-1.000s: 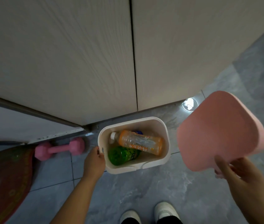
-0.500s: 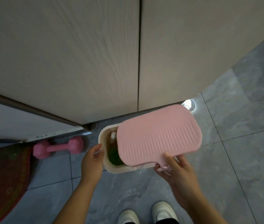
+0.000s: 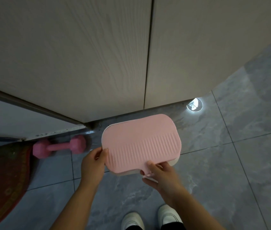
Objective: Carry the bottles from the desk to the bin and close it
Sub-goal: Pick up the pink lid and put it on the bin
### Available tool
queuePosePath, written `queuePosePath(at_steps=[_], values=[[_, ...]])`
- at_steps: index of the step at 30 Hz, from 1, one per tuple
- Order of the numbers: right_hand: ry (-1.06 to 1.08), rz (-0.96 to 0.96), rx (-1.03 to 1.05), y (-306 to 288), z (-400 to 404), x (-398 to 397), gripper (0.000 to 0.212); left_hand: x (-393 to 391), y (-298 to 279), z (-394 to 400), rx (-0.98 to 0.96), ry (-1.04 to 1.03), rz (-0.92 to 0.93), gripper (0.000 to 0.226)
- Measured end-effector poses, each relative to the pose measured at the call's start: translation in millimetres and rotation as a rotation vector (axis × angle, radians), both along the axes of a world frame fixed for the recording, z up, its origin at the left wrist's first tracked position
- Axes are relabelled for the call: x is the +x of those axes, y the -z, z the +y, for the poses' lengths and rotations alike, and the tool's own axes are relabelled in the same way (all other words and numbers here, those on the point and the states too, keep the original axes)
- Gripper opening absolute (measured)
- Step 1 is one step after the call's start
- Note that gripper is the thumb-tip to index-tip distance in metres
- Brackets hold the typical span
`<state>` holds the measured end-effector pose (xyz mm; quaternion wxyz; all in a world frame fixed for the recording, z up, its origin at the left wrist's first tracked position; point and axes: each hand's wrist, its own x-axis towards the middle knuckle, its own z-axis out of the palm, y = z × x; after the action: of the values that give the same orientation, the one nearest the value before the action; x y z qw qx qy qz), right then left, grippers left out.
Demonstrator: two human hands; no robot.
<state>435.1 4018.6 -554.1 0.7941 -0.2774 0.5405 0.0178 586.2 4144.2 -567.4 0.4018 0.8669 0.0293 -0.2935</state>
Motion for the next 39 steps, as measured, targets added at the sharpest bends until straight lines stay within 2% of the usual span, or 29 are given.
queuePosePath(at_steps=[2,6,9,11,15,20,23,27,34,39], values=[[-0.132,0.1,-0.072,2,-1,0,0.005,-1,0,-1,0.02,0.005,-0.02,0.021],[-0.364,0.251,-0.306,4,-10,-4,0.022,-4,0,-4,0.055,0.025,-0.085,0.022],[-0.523,0.331,-0.498,5,-17,-10,0.024,-4,-1,-4,0.103,0.045,-0.155,0.022],[-0.531,0.405,-0.575,8,-24,-15,0.026,-4,-2,-4,0.116,0.051,-0.18,0.022],[-0.367,0.551,-0.733,11,-44,-23,0.037,-5,-2,-6,0.131,0.055,-0.191,0.024],[-0.479,0.462,-0.91,12,-54,-17,0.051,-10,-2,-10,0.168,0.035,-0.227,0.024],[-0.536,0.446,-0.944,13,-55,-15,0.051,-12,-2,-11,0.179,0.021,-0.22,0.023],[-0.507,0.437,-0.937,14,-55,-16,0.05,-14,-1,-11,0.211,0.073,-0.202,0.022],[-0.476,0.43,-0.942,16,-61,-19,0.045,-15,-1,-10,0.208,0.143,-0.124,0.048],[-0.503,0.431,-0.948,18,-61,-18,0.047,-18,0,-10,0.211,0.129,-0.115,0.055]])
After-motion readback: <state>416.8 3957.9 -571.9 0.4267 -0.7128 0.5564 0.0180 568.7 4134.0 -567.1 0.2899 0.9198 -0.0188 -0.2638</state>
